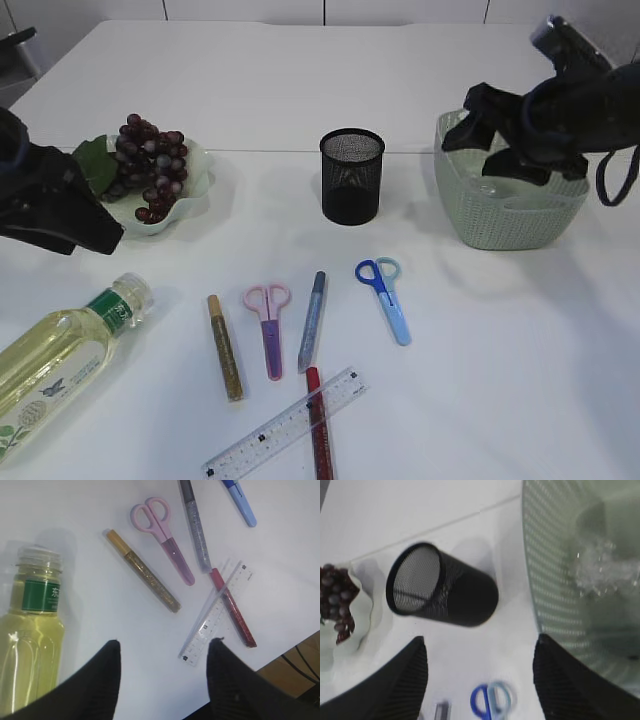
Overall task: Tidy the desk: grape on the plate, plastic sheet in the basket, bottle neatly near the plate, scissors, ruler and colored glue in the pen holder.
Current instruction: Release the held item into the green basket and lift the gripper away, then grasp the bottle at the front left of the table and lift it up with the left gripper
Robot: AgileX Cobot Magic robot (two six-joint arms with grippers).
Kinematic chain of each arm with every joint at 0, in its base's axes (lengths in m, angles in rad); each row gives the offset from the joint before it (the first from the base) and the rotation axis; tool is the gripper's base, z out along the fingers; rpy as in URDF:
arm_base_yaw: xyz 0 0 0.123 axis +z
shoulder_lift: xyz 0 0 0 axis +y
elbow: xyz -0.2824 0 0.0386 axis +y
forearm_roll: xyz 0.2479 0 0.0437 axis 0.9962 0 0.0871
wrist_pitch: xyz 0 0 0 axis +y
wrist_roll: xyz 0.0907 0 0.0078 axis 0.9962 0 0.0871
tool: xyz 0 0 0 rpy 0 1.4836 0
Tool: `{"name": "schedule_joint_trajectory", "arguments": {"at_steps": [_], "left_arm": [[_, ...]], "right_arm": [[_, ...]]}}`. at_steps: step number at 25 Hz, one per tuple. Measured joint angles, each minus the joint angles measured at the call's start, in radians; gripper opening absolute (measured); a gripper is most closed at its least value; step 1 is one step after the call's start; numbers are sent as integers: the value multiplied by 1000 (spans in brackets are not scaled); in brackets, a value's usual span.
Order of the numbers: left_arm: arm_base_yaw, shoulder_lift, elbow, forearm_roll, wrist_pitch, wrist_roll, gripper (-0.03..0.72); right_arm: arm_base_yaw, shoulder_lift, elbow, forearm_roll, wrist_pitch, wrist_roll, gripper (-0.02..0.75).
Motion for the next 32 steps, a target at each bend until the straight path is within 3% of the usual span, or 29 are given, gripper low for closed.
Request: {"name": "schedule_joint_trajectory", "arguments": {"at_steps": [6,16,21,27,32], "left_arm": [[0,0,0,23,0,0,403],[0,0,0,174,58,-1,403],[0,0,0,340,94,-63,403],[0,0,17,430,120,-78,415],[0,0,109,474,91,-78,542]], "right_arm": [[0,-43,0,-437,183,341,518],[0,-315,0,-855,448,586,510],[0,-448,0,-979,613,627,510],[0,-583,38,-1003,708,630,510],[0,-653,118,-1015,739,630,509]]}}
